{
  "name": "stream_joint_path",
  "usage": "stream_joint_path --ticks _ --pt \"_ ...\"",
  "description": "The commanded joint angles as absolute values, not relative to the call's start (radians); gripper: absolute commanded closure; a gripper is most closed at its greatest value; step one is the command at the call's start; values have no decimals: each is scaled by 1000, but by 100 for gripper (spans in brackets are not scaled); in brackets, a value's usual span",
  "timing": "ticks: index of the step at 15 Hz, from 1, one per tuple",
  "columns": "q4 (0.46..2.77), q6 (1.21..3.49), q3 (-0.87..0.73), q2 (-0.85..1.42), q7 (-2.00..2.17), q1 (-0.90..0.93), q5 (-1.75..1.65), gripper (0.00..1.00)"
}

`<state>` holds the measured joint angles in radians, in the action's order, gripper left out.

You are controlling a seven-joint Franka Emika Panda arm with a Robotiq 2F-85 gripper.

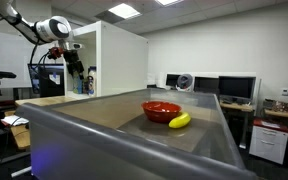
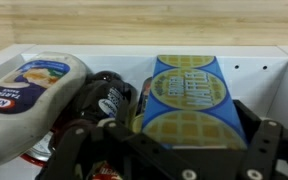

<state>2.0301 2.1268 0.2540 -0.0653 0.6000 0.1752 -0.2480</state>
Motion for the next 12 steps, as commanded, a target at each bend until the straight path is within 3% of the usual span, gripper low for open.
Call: stream_joint_path --ticks 1,12 --pt "2046 2143 240 -87 586 177 -237 0" --pt "2036 2137 247 -78 588 186 -227 0"
